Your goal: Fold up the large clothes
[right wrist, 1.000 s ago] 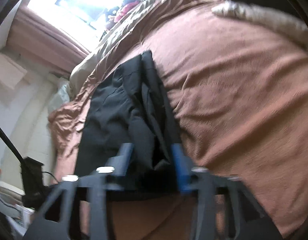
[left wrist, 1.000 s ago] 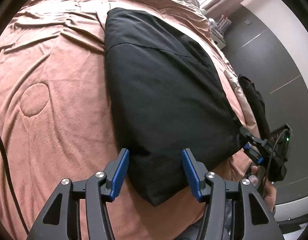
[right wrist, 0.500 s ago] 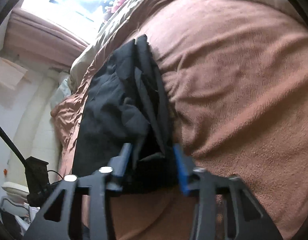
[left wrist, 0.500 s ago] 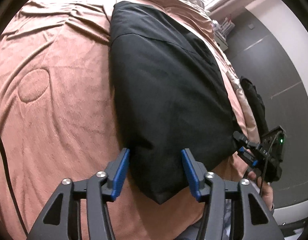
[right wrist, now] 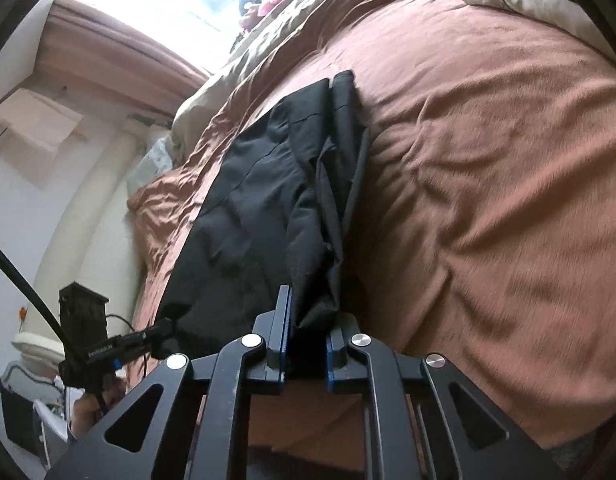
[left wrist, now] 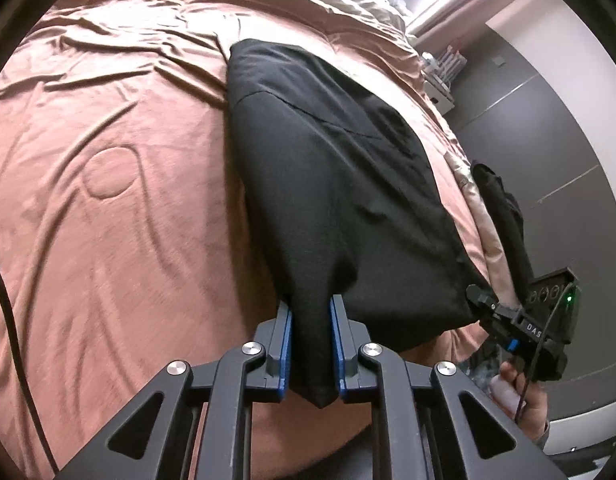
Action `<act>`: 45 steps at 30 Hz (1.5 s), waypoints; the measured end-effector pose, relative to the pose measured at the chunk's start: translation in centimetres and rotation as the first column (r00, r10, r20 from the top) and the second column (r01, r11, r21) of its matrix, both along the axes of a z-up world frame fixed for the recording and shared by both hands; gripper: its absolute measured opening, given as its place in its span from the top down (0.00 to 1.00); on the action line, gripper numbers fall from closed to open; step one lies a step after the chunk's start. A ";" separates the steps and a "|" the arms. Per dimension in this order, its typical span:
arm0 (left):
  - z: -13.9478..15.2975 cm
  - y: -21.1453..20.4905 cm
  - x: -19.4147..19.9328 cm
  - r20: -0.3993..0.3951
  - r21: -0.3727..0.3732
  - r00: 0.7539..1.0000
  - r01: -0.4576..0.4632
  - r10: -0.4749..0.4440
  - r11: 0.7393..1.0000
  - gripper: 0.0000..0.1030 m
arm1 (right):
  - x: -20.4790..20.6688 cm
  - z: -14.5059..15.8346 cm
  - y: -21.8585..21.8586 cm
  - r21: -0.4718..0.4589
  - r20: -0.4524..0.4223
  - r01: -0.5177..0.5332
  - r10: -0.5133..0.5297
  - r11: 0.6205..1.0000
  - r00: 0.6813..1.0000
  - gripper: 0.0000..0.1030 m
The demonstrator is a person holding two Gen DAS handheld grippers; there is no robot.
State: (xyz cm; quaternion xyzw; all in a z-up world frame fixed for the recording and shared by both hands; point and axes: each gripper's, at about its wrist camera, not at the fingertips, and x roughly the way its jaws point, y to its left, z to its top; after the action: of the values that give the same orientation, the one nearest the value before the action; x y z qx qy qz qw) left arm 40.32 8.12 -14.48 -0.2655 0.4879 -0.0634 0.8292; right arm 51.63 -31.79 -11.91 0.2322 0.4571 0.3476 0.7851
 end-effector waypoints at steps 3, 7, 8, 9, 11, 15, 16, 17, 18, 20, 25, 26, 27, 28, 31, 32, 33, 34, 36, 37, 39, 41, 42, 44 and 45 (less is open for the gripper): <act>0.4 -0.1 -1.6 0.001 0.006 1.000 0.009 -0.009 1.000 0.83 | -1.4 -0.4 0.1 -0.014 0.005 -0.021 0.021 1.000 1.000 0.90; 0.5 -0.6 -4.1 0.002 0.037 0.999 0.035 -0.035 0.999 0.83 | -2.7 -0.7 -0.2 -0.021 0.002 -0.040 0.040 0.999 0.999 0.90; 0.5 -0.7 -4.5 0.000 0.042 0.999 0.037 -0.037 0.998 0.83 | -2.9 -1.0 -0.4 -0.022 -0.003 -0.044 0.044 0.999 0.999 0.91; 0.4 -0.9 -4.9 -0.002 0.046 0.999 0.040 -0.040 0.998 0.83 | -3.2 -1.0 -0.4 -0.023 -0.005 -0.044 0.044 0.999 0.999 0.91; 0.0 -1.1 -5.6 -0.008 0.057 0.999 0.045 -0.045 0.997 0.83 | -3.5 -1.2 -0.7 -0.022 -0.012 -0.044 0.044 0.999 0.999 0.90; -0.6 -1.7 -6.2 -0.021 0.074 0.998 0.056 -0.055 0.996 0.81 | -3.8 -0.3 -0.9 -0.103 0.036 -0.025 0.029 0.994 0.999 0.85; -0.6 -1.9 -6.1 -0.027 0.091 0.998 0.056 -0.054 0.994 0.78 | -3.7 -0.1 -0.9 -0.113 0.030 -0.021 0.024 0.993 0.999 0.80; -0.8 -1.9 -5.9 -0.038 0.094 0.998 0.058 -0.054 0.994 0.76 | -3.2 0.1 -1.3 -0.121 0.021 -0.011 0.013 0.993 1.000 0.74; -0.9 -1.8 -5.7 -0.048 0.091 0.997 0.060 -0.056 0.994 0.74 | -3.0 0.3 -1.6 -0.123 0.021 -0.001 0.004 0.992 1.000 0.71; -1.0 -1.5 -5.3 -0.062 0.069 0.996 0.063 -0.059 0.996 0.64 | -2.2 1.1 -2.3 -0.135 0.039 0.032 -0.027 0.990 0.999 0.52; 0.1 0.4 -4.1 0.008 -0.008 1.000 0.018 -0.018 1.000 0.27 | 0.5 1.8 -3.9 -0.103 0.030 0.063 -0.060 0.993 0.998 0.34; 0.2 0.6 -3.7 0.012 -0.005 1.000 0.015 -0.015 1.000 0.27 | 1.2 1.8 -4.0 -0.102 0.023 0.062 -0.060 0.993 0.998 0.34; 0.2 0.9 -3.2 0.013 -0.005 1.000 0.011 -0.011 1.000 0.27 | 2.4 1.7 -3.9 -0.101 0.015 0.058 -0.057 0.993 0.998 0.34; 0.2 1.4 -2.7 0.012 -0.009 1.000 0.004 -0.004 1.000 0.27 | 2.8 1.5 -3.6 -0.098 0.010 0.050 -0.050 0.994 0.999 0.34; -0.6 2.4 -1.1 -0.007 -0.015 1.000 -0.011 0.011 1.000 0.27 | 5.1 1.0 -2.8 -0.065 -0.019 0.002 -0.004 0.998 1.000 0.34; -0.9 2.6 -0.6 -0.014 -0.017 1.000 -0.012 0.012 1.000 0.27 | 5.2 0.6 -2.8 -0.063 -0.025 -0.008 0.006 0.998 1.000 0.34; -1.2 3.0 -0.1 -0.019 -0.021 1.000 -0.012 0.012 1.000 0.27 | 6.4 0.4 -2.4 -0.060 -0.033 -0.015 0.013 0.998 0.999 0.32; -1.4 3.2 0.4 -0.022 -0.025 1.000 -0.010 0.009 1.000 0.27 | 6.9 -0.1 -1.9 -0.059 -0.039 -0.017 0.015 0.998 0.999 0.28; -1.9 3.7 1.6 -0.030 -0.022 1.000 -0.006 0.006 1.000 0.27 | 8.9 -0.7 -1.1 -0.049 -0.056 -0.033 0.030 0.998 0.998 0.28; -2.1 4.0 2.0 -0.033 -0.021 0.999 -0.006 0.005 1.000 0.27 | 9.6 -1.0 -0.6 -0.045 -0.066 -0.041 0.038 0.998 0.997 0.28; -2.5 4.4 3.0 -0.037 -0.025 0.999 -0.005 0.004 1.000 0.27 | 11.3 -1.4 0.2 -0.031 -0.088 -0.065 0.062 0.997 0.994 0.28; -3.0 4.8 3.9 -0.042 -0.032 0.999 -0.004 0.003 0.999 0.27 | 12.9 -2.0 1.4 -0.015 -0.114 -0.109 0.107 0.994 0.988 0.28; -3.2 5.1 4.3 -0.044 -0.037 0.999 -0.003 0.002 0.999 0.27 | 13.6 -2.5 2.1 -0.001 -0.129 -0.137 0.136 0.991 0.982 0.28; -3.7 5.5 5.1 -0.050 -0.051 0.999 -0.003 0.000 0.999 0.27 | 14.8 -3.0 3.1 0.008 -0.148 -0.170 0.170 0.985 0.974 0.28; -3.9 5.7 5.4 -0.050 -0.056 0.999 -0.002 0.000 0.998 0.27 | 15.6 -3.4 3.6 0.004 -0.153 -0.184 0.182 0.983 0.971 0.28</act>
State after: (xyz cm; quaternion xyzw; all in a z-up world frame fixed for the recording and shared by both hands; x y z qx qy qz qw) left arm 45.73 13.77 -18.38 -0.2905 0.5064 -0.0700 0.8089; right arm 67.20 -28.15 -15.27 0.2109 0.5372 0.3972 0.7136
